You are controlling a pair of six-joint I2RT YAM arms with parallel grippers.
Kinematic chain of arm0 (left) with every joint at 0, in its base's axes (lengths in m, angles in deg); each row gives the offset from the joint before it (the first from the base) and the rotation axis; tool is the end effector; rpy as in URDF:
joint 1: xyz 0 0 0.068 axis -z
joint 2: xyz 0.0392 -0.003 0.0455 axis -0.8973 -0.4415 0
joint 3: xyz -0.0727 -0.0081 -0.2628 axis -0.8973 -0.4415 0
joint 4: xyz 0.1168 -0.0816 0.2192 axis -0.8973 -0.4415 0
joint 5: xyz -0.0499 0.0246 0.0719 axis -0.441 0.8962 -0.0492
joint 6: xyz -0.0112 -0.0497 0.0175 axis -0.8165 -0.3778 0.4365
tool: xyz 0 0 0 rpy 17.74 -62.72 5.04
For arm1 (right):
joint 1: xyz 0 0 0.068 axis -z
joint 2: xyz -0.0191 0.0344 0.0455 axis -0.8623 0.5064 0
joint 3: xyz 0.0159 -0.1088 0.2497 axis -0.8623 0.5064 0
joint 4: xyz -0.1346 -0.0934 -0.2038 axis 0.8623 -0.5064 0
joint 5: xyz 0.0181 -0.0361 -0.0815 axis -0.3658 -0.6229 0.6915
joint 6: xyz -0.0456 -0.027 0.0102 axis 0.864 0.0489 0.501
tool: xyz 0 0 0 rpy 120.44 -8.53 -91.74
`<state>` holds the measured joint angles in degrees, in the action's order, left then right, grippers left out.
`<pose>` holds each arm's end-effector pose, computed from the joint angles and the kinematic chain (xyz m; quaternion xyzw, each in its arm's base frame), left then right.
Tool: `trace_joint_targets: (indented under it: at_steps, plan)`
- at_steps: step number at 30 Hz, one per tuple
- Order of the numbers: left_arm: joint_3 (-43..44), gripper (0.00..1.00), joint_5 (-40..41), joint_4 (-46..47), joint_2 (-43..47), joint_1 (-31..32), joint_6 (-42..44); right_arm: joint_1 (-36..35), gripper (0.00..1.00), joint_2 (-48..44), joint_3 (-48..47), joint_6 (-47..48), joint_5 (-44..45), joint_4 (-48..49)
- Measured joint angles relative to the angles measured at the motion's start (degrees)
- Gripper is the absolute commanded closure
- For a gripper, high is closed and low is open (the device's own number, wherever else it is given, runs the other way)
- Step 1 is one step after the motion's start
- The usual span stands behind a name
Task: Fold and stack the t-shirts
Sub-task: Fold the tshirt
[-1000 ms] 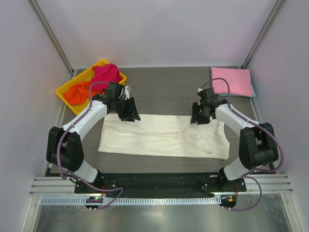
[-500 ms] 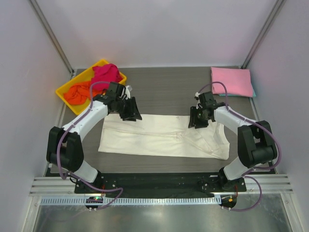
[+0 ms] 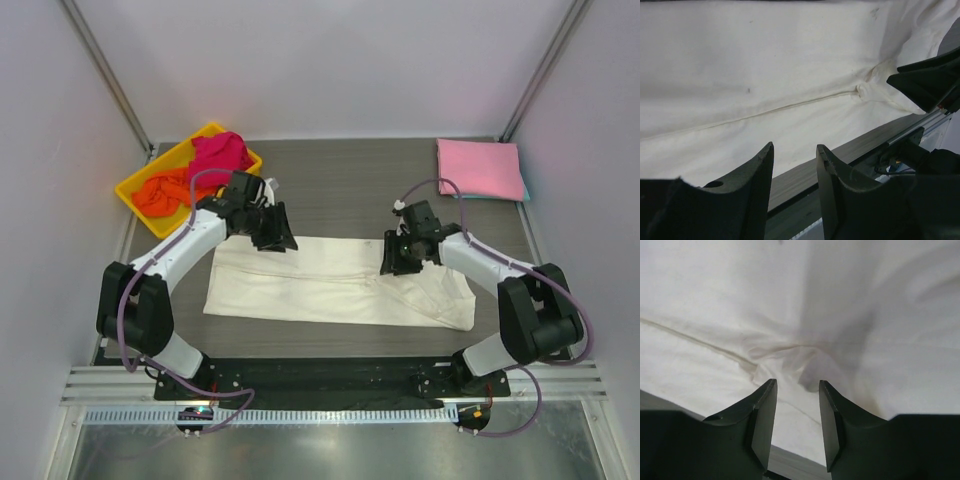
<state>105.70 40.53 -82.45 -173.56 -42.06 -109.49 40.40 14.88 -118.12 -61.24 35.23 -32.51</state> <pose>0.2943 -0.1328 0.2546 -0.0234 0.9412 -0.2981 0.1570 0.2652 0.0993 0.1816 -0.0314 0.9678 0.1613 0.1907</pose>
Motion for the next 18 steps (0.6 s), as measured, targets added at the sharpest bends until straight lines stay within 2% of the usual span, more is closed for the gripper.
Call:
trace_joint_targets:
  at_steps: [8, 14, 18]
  plan:
    - [-1.51, 0.59, 1.01, 1.77, 0.00, 4.52, -2.01, -9.29, 0.59, -13.35, 5.81, -9.20, 4.42, -3.72]
    - [-4.68, 0.60, 0.94, 7.32, -0.02, 10.25, -8.22, -10.34, 0.59, -22.64, 7.72, -17.22, 9.62, -8.61]
    - [-5.18, 0.60, 0.35, 13.94, -0.87, 14.27, -13.86, -9.29, 0.67, -22.01, 4.66, -16.72, 14.23, -10.21]
